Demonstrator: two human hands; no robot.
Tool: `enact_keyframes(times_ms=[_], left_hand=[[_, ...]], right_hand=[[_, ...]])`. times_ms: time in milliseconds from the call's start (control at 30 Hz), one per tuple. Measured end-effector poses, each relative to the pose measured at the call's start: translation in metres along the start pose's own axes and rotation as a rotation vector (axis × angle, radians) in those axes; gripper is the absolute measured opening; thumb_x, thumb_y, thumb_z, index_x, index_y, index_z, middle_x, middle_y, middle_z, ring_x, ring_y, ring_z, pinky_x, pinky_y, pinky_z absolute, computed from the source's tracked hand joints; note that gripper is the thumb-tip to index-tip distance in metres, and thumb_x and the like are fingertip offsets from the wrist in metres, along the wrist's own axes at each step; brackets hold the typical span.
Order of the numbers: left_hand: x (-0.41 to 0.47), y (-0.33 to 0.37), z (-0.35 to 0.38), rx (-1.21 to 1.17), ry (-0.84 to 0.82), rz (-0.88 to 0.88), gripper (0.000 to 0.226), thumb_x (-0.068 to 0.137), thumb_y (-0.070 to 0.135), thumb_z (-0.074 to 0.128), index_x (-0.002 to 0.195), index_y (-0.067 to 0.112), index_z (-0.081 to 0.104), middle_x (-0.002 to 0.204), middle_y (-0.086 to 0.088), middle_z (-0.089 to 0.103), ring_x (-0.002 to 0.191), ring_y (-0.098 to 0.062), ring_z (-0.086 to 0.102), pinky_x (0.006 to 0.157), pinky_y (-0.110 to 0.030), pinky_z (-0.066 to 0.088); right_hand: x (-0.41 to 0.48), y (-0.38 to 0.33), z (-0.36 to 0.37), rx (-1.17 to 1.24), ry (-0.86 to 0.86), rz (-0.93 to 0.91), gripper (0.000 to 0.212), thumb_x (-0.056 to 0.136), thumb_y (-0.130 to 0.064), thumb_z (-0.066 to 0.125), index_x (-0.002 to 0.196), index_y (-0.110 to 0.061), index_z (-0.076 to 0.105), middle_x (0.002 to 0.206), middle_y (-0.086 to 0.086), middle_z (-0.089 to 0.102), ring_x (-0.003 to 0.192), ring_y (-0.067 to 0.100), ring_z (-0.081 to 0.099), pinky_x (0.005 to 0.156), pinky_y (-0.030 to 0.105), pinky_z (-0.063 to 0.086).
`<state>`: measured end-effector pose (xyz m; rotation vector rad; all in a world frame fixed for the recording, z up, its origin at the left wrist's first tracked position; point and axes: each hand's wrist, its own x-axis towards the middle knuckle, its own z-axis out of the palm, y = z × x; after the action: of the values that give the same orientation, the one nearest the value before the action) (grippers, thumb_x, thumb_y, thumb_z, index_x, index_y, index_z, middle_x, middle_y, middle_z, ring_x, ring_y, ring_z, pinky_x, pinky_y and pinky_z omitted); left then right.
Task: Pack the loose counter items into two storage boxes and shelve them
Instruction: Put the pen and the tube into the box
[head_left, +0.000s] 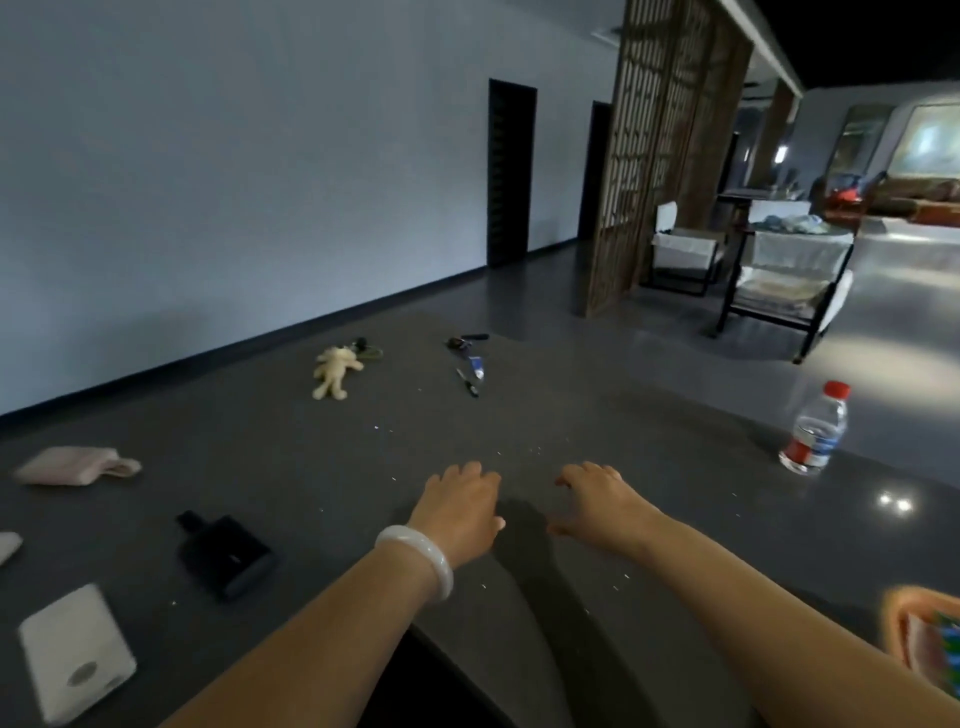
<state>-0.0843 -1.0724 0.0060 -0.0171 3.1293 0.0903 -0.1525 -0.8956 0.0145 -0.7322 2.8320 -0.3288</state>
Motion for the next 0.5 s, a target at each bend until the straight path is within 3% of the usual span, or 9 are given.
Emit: enact_keyframes(times_ms=[267, 500], left_hand=[[0.032, -0.101, -0.011, -0.013, 0.003, -0.064, 0.049, 0.096, 0.038, 0.055, 0.137, 0.013, 0.045, 0.136, -0.007, 0.045, 0.127, -0.028, 0.043, 0.104, -0.041, 0.037], [0.079, -0.136, 0.004, -0.027, -0.064, -0.111, 0.053, 0.097, 0.040, 0.054, 0.140, 0.014, 0.041, 0.139, -0.007, 0.041, 0.129, -0.026, 0.041, 0.108, -0.041, 0.036]], right_hand=[[0.086, -0.064, 0.004, 0.036, -0.004, -0.005, 0.066, 0.083, -0.045, 0.069, 0.137, -0.018, 0.044, 0.137, 0.004, 0.046, 0.129, 0.024, 0.040, 0.105, 0.032, 0.037], [0.148, -0.062, 0.017, 0.094, -0.039, -0.004, 0.067, 0.083, -0.047, 0.068, 0.138, -0.017, 0.043, 0.138, 0.002, 0.045, 0.130, 0.022, 0.039, 0.105, 0.031, 0.037]])
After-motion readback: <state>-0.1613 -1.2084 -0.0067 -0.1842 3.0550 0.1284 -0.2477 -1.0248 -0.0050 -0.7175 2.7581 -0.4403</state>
